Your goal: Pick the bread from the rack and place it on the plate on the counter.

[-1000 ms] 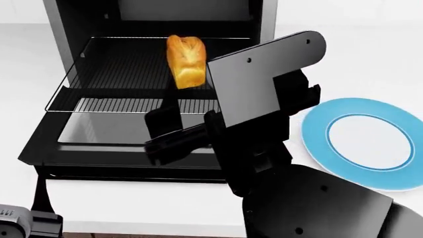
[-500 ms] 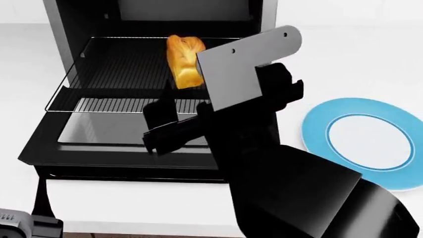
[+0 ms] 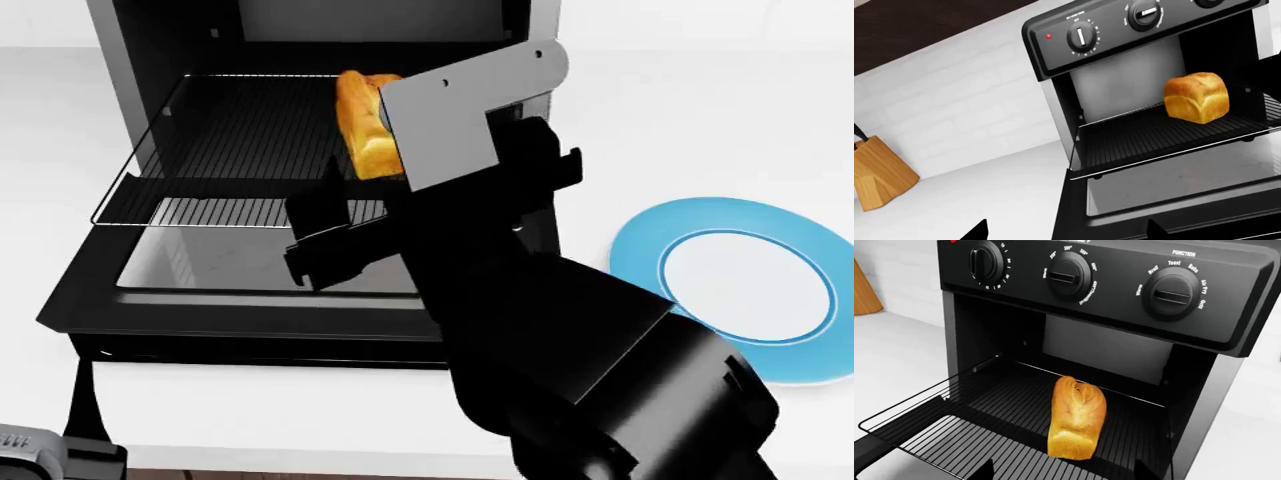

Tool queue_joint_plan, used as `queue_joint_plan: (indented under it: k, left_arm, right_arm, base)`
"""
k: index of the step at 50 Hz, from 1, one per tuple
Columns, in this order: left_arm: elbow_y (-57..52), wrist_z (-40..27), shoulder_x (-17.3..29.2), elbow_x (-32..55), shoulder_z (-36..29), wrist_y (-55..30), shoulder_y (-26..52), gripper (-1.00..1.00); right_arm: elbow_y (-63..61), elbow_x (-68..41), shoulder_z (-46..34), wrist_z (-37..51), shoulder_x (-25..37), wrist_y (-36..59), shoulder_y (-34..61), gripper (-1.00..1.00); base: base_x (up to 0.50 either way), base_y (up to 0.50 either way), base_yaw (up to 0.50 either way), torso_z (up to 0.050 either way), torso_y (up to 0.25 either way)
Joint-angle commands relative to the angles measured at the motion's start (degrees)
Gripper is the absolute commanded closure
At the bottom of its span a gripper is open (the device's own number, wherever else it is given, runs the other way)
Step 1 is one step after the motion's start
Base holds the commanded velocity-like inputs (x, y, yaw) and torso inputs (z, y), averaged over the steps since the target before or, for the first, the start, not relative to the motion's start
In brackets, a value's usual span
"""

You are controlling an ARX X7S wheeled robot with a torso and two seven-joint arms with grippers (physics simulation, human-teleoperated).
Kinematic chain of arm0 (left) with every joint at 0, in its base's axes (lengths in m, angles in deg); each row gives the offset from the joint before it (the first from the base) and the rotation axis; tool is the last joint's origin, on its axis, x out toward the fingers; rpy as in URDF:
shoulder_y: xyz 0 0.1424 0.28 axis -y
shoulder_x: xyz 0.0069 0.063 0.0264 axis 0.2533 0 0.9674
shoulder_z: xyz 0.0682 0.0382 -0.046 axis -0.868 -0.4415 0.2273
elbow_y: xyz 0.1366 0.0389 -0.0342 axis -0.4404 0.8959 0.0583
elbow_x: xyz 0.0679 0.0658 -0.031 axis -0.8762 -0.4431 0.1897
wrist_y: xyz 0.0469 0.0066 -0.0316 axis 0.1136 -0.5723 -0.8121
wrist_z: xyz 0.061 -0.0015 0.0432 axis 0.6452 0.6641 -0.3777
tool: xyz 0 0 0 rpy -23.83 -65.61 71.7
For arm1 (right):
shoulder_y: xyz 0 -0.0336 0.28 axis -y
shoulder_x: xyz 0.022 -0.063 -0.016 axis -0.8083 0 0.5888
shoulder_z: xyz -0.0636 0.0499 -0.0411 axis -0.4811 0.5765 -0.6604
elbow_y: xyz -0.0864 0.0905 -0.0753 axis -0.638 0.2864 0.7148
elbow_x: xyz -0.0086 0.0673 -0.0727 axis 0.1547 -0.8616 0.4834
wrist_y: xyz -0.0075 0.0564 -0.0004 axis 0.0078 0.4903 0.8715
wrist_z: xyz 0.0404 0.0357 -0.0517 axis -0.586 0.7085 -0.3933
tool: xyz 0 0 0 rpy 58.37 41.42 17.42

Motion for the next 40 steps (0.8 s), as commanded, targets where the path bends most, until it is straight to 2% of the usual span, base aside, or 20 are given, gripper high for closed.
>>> queue_joint_plan:
  k: [1,40]
  left_arm:
    - [-0.3,2.5,-1.2,-1.2,1.2,0.9,0.1,-1.0]
    - [-0.3,2.1,-1.3,-0.1,2.8,3.0,-1.6,-1.0]
  right_arm:
    - [5.1,2.7,0.5,-3.5,-2.7,-1.4,1.5,-1.0]
    - [24.6,8.2,-3.7,-10.8,-8.9,-6.4,7.4,-1.0]
  base:
    - [0.0,0.0,0.0,0.0,0.0]
    - [0.0,0.0,0.0,0.0,0.0]
